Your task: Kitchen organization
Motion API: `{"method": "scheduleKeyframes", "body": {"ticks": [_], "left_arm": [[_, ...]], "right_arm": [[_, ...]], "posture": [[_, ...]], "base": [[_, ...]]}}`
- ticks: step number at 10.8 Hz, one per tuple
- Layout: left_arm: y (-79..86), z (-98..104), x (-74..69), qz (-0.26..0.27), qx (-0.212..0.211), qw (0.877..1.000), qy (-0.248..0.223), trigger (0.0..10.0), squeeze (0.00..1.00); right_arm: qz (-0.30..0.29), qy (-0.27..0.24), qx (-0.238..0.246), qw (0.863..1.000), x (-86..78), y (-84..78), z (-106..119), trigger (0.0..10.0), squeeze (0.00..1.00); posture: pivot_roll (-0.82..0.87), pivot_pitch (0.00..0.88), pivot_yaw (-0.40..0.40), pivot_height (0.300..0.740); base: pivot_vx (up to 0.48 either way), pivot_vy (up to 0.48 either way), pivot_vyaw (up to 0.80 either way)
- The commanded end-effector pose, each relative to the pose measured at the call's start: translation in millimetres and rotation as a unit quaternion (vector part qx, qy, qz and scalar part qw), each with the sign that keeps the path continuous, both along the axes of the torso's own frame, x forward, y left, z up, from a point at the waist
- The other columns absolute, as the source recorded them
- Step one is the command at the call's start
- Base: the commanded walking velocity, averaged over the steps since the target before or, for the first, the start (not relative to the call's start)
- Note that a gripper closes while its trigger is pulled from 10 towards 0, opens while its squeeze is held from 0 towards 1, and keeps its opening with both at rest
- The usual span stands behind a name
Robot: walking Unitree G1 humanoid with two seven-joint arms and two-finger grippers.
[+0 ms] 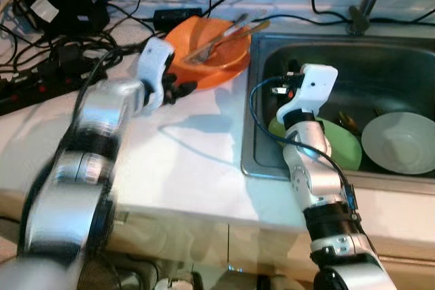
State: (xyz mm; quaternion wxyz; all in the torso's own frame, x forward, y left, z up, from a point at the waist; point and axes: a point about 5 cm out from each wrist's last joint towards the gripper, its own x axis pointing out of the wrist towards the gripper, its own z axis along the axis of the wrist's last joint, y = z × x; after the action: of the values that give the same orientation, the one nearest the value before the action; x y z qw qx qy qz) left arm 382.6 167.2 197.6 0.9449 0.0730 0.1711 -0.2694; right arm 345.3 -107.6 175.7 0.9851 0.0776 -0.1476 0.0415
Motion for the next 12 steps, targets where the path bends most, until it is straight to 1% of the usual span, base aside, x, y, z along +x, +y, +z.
{"method": "scheduleKeyframes", "body": {"ticks": [1,2,3,6,7,8,9,10,11,12], "left_arm": [[4.8,-15.0,-8.6,0.002,0.008,0.999,0.043,10.0,0.0],[5.6,-16.8,-29.6,-0.007,0.009,0.999,0.048,10.0,0.0],[7.4,-17.6,-38.0,-0.006,0.011,0.999,0.052,10.0,0.0],[14.0,-18.2,-74.5,0.002,0.019,0.998,0.064,10.0,0.0],[14.2,-18.1,-91.2,0.002,0.018,0.997,0.073,10.0,0.0],[15.5,-17.5,-103.0,0.005,0.015,0.997,0.079,10.0,0.0],[16.7,-16.0,-109.5,0.009,0.014,0.997,0.081,10.0,0.0],[18.4,-12.2,-121.1,0.015,0.013,0.996,0.083,10.0,0.0],[18.0,-10.5,-133.7,0.016,0.014,0.996,0.086,10.0,0.0],[14.5,-10.3,-142.5,0.005,0.014,0.996,0.089,10.0,0.0]], "right_arm": [[-0.005,0.02,0.001,1.0,0.1,-6.1,-10.2,10.0,0.0],[-0.005,0.021,0.0,1.0,0.5,-7.6,-10.4,10.0,0.0],[-0.005,0.021,-0.001,1.0,0.9,-8.0,-10.4,10.0,0.0],[-0.004,0.023,-0.004,1.0,3.4,-11.1,-10.3,10.0,0.0],[-0.004,0.024,-0.006,1.0,4.7,-12.6,-10.5,10.0,0.0],[-0.002,0.024,-0.008,1.0,5.5,-13.0,-10.5,10.0,0.0],[-0.001,0.024,-0.009,1.0,5.9,-13.3,-10.3,10.0,0.0],[0.0,0.024,-0.012,1.0,7.2,-14.6,-9.8,10.0,0.0],[0.0,0.024,-0.014,1.0,8.5,-16.1,-9.2,10.0,0.0],[0.0,0.024,-0.017,1.0,9.6,-18.0,-8.6,10.0,0.0]], "posture": [[0.1,0.094,0.098,0.74],[0.11,0.094,0.092,0.74],[0.12,0.097,0.089,0.74],[0.14,0.093,0.08,0.74],[0.15,0.089,0.074,0.74],[0.16,0.087,0.068,0.74],[0.16,0.088,0.065,0.74],[0.17,0.09,0.056,0.74],[0.17,0.094,0.049,0.74],[0.17,0.097,0.041,0.74]], "base": [[0.0,0.0,0.0],[0.0,0.0,0.0],[0.0,0.0,0.0],[0.0,0.0,0.0],[0.0,0.0,0.0],[0.0,0.0,0.0],[0.0,0.0,0.0],[0.0,0.0,0.0],[0.0,0.0,0.0],[0.0,0.0,0.0]]}}
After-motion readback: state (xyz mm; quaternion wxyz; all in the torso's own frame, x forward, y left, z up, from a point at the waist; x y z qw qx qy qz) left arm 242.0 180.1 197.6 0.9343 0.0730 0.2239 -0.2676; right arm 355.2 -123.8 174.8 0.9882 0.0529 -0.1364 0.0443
